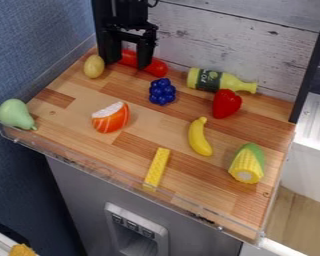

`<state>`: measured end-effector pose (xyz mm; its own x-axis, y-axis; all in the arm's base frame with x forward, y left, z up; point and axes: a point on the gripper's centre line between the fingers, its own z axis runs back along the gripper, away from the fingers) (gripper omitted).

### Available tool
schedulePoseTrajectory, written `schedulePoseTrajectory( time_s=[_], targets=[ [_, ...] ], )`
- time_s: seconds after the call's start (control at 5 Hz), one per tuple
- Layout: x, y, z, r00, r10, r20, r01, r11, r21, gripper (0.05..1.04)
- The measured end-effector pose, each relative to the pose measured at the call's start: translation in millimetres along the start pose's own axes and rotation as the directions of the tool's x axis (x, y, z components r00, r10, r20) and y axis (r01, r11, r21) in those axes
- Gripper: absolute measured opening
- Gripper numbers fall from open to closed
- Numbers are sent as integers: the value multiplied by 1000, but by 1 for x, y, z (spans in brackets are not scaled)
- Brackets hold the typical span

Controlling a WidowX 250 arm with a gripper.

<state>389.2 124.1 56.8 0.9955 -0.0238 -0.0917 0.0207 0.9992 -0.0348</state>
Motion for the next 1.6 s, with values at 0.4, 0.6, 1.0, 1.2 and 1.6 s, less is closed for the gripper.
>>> schedulePoseTrajectory(
  time_s=[0.4, 0.6, 1.0, 1.2, 1.6],
  targets=[
    [6, 20, -4, 951, -308, -22, 308, 951, 3, 996],
    [7, 30, -7, 863, -504, -30, 504, 864, 2, 997],
    [8, 42, -16, 545, -837, -41, 838, 546, 4, 999],
    [12, 45, -21, 423, -905, -48, 906, 422, 27, 999],
    [9, 46, -40, 529, -848, -39, 849, 529, 22, 947]
  ],
)
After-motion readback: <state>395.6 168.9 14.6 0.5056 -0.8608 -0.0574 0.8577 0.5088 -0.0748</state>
